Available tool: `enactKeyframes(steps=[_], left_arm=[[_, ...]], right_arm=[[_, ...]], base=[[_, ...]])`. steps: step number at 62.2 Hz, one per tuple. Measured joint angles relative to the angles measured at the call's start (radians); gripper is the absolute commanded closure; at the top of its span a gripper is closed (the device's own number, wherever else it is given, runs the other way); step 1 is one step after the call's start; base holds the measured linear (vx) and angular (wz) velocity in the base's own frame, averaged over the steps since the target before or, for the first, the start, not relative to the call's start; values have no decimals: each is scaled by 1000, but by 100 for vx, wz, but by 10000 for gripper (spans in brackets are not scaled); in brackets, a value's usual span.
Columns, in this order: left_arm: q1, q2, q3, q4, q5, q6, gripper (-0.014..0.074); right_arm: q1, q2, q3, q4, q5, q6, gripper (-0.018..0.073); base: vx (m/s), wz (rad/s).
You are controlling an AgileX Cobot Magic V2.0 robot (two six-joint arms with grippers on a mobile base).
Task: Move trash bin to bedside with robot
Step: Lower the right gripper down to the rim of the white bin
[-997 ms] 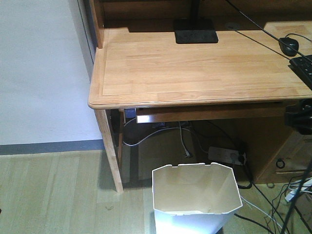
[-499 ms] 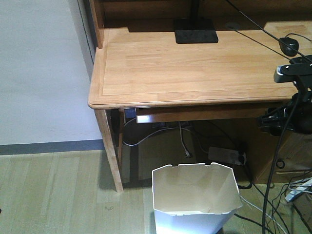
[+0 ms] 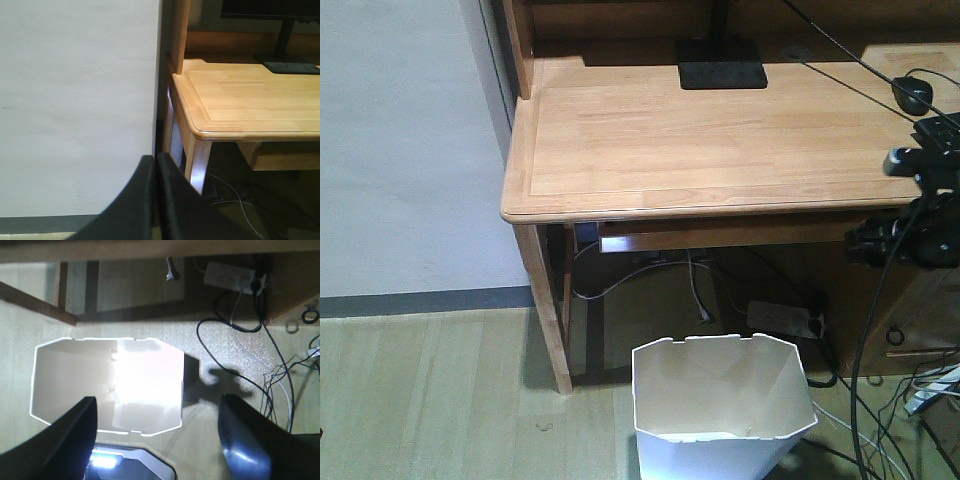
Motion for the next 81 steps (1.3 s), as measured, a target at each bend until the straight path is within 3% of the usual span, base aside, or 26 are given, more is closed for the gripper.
enactKeyframes(steps=[26, 42, 81], left_arm=[[0, 0, 0, 0, 0, 0, 602], [0, 0, 0, 0, 0, 0, 602], [0, 0, 0, 0, 0, 0, 602]], right_arm=[[0, 329, -7, 25, -204, -93, 60], [68, 539, -34, 31, -328, -127, 60], [67, 979, -380, 43, -244, -130, 60]], base=[[0, 0], [0, 0], [0, 0]])
